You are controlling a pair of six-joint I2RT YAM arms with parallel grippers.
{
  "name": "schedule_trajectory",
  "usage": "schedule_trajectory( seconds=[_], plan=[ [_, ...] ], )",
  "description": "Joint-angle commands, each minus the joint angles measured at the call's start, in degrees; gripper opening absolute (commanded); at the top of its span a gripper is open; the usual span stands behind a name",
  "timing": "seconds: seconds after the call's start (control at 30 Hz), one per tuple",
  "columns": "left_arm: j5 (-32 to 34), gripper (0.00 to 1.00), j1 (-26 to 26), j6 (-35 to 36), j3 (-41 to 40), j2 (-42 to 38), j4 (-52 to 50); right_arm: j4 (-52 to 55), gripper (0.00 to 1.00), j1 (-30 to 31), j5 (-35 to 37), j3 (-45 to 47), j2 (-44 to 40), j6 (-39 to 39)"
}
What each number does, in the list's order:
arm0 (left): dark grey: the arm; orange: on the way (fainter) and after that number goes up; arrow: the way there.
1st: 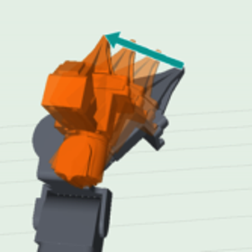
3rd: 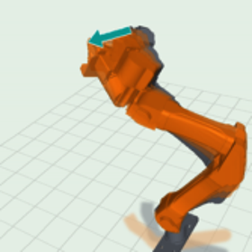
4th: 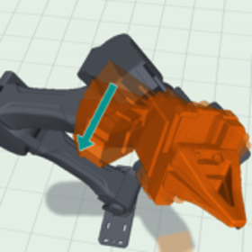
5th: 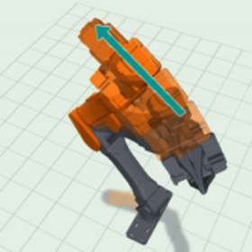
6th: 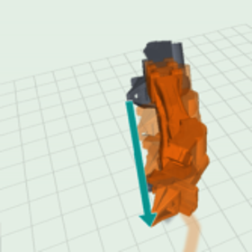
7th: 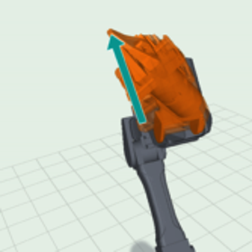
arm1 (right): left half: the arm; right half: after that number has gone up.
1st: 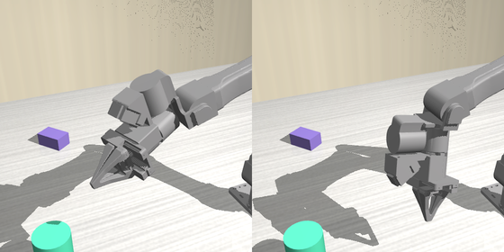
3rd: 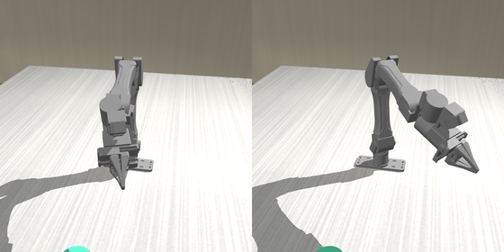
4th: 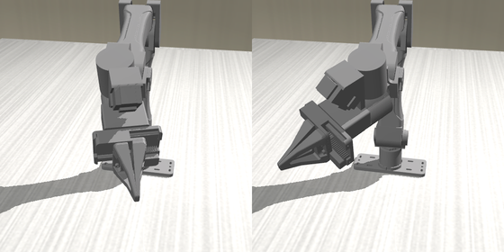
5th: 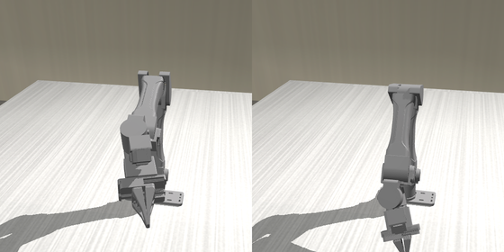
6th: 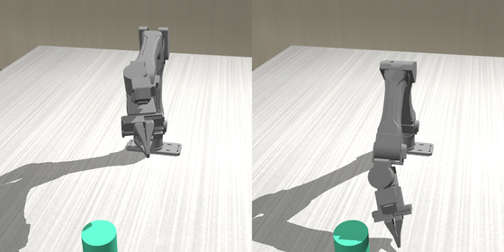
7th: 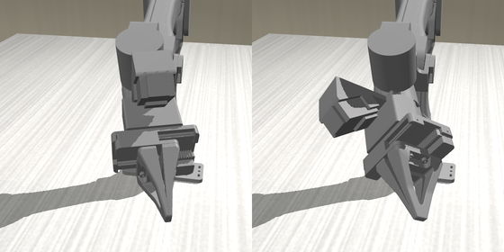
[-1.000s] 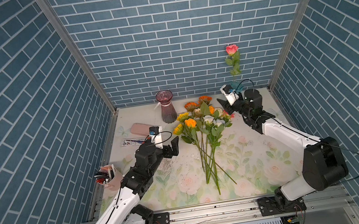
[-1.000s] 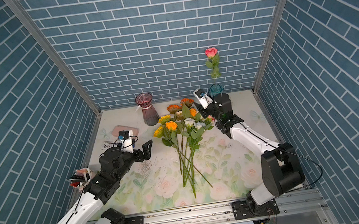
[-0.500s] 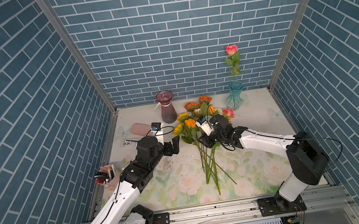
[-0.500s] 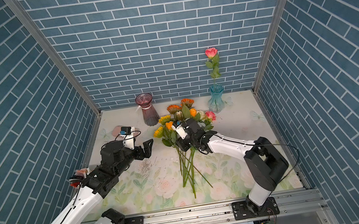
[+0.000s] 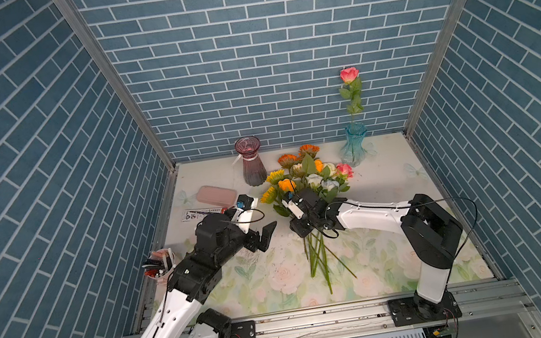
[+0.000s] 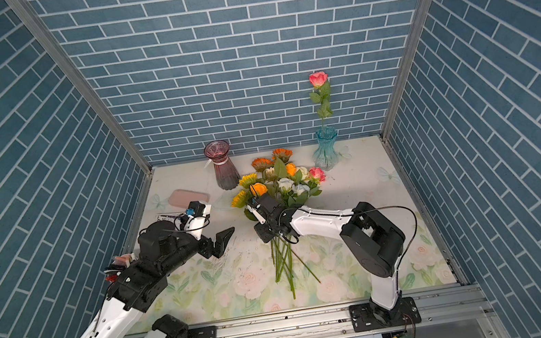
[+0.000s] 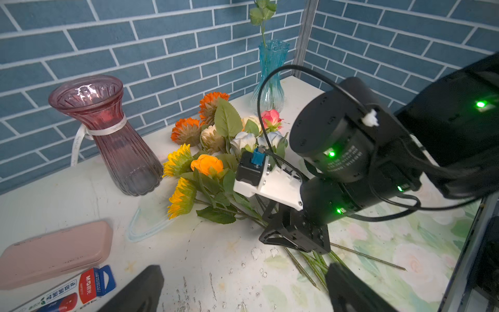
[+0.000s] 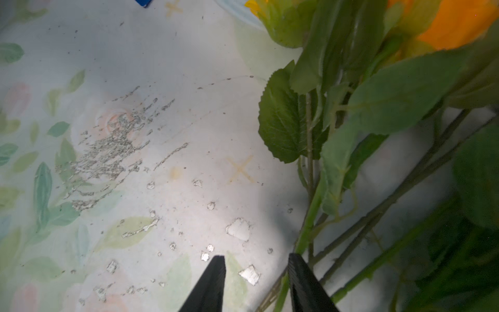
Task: Arrange the flowers in different vases according to their variety
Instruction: Pick up the flower at the center of the board.
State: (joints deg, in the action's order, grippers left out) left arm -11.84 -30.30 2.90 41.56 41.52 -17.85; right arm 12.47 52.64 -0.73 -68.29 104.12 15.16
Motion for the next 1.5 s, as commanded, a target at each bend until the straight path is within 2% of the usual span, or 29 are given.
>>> schedule_trajectory(
  seconds=[0.0, 0.17, 0.43, 0.6, 0.73, 0.9, 1.23, 1.4, 1.47],
  plan=[
    [-1.02, 1.0, -0.24, 3.44, -4.48, -2.62, 1.97, 3.68, 0.42, 1.0, 4.94, -1.83, 1.52, 2.31],
    [-3.8, 1.0, -0.22, 3.0, -8.36, -6.83, 6.55, 4.28, 0.41, 1.06, 5.85, -2.35, 2.71, 2.85],
    [-4.32, 1.0, -0.21, 2.99, -7.98, -3.7, 6.73, 4.54, 0.34, 1.06, 8.2, -3.03, 4.69, 3.74],
    [-4.73, 1.0, -0.28, 2.9, -7.43, -2.06, 6.6, 4.76, 0.21, 1.06, 9.38, -3.3, 4.61, 3.8],
    [-4.59, 1.0, -0.28, 2.82, -7.43, -2.18, 6.71, 5.14, 0.01, 1.06, 9.87, -3.56, 4.76, 3.83],
    [-4.17, 1.0, -0.25, 2.81, -7.53, -2.66, 6.85, 5.53, 0.0, 1.06, 10.54, -4.08, 4.1, 4.07],
    [-3.82, 1.0, -0.21, 2.73, -7.67, -3.59, 7.28, 2.3, 0.0, 0.72, 18.12, -2.61, -9.21, 5.71],
    [-3.12, 1.0, -0.27, 2.73, -7.84, -4.24, 7.5, -7.03, 0.0, -0.43, 24.69, 1.12, -18.11, 5.13],
    [-2.62, 1.0, -0.28, 2.73, -7.9, -4.49, 7.67, -13.48, 0.0, -1.38, 29.2, 3.5, -22.12, 2.04]
  ],
)
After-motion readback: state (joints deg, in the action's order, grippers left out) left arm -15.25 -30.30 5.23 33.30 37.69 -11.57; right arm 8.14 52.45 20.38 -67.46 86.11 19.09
